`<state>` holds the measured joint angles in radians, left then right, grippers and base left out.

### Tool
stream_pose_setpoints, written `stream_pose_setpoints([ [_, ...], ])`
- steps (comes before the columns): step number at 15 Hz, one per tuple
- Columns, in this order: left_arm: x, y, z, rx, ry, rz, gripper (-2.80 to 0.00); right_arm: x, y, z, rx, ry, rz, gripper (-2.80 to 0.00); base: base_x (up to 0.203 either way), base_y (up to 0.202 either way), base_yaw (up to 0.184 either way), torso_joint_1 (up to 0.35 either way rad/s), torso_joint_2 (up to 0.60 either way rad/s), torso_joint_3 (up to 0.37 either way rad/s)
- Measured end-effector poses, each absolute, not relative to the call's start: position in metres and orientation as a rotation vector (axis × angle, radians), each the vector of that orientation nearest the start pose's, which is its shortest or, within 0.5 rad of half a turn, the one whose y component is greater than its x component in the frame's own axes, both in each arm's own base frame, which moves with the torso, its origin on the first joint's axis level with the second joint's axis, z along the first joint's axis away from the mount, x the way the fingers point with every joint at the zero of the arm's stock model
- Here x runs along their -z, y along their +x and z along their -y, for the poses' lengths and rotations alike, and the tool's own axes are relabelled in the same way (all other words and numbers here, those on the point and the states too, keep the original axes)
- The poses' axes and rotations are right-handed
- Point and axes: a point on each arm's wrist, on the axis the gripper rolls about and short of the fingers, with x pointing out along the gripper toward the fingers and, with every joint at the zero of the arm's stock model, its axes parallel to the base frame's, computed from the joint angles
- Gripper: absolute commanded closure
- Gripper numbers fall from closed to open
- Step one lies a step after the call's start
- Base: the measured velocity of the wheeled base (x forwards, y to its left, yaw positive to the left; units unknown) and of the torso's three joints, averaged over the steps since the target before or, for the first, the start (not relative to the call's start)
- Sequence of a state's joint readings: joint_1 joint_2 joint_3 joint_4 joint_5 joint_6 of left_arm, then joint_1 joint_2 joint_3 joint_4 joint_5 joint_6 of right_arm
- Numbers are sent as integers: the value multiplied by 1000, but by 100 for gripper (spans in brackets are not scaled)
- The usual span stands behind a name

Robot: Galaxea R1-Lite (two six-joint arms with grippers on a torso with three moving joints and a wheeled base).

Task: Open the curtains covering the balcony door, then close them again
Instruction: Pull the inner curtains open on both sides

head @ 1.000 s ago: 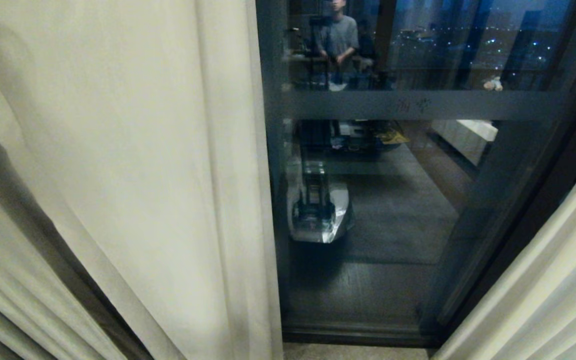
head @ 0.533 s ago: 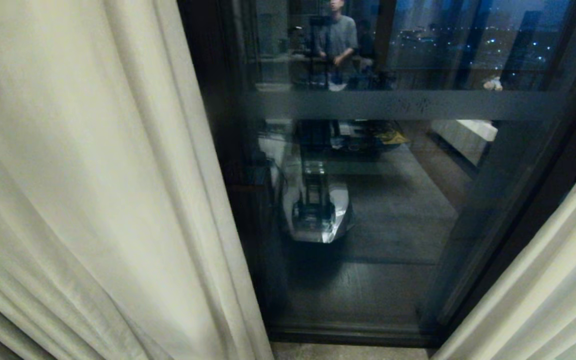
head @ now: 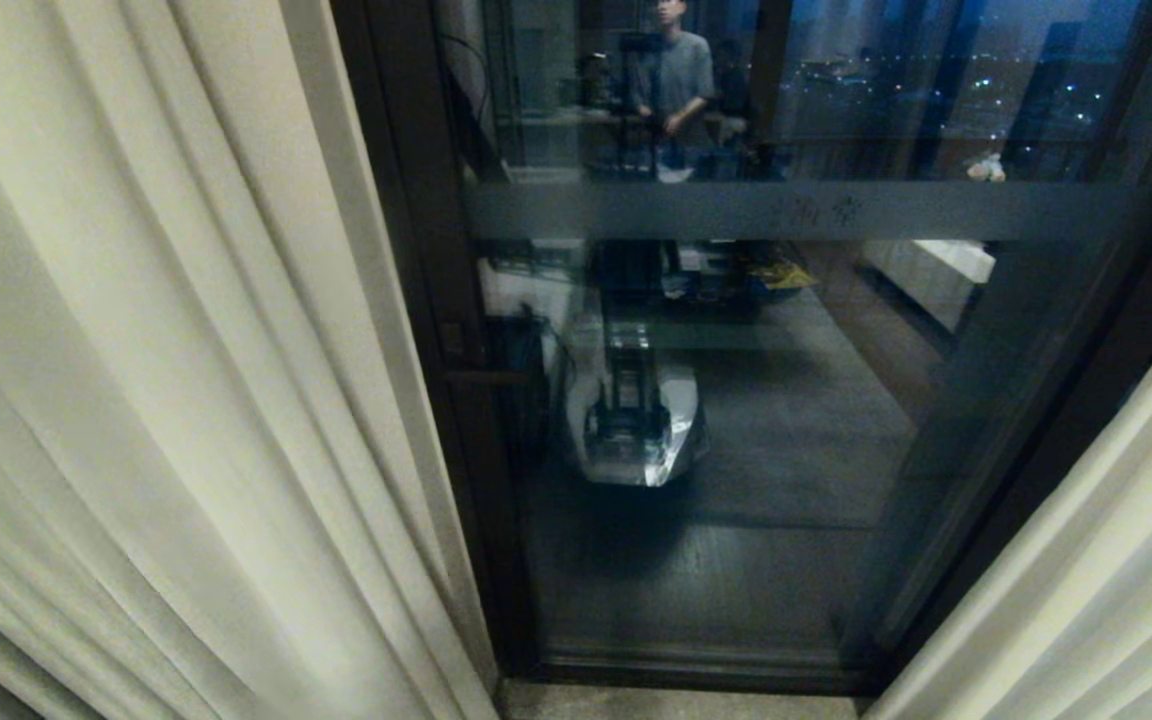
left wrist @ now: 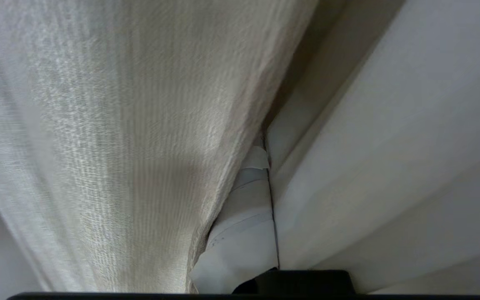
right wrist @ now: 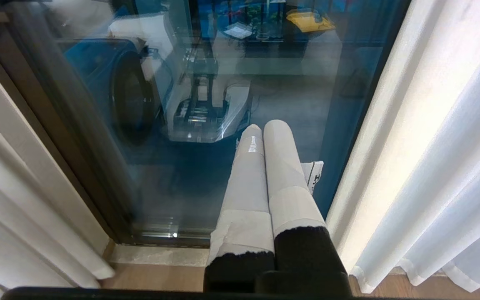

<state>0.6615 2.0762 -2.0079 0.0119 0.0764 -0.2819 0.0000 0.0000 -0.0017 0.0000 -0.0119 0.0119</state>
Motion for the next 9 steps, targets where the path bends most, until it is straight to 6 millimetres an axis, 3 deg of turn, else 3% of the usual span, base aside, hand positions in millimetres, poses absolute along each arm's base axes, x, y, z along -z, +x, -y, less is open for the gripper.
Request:
stream_pose_setpoints([
  [9, -309, 333, -274, -772, -321, 8, 0, -76, -23, 0, 12, 12, 2, 0, 0, 0, 0, 0, 0, 0],
])
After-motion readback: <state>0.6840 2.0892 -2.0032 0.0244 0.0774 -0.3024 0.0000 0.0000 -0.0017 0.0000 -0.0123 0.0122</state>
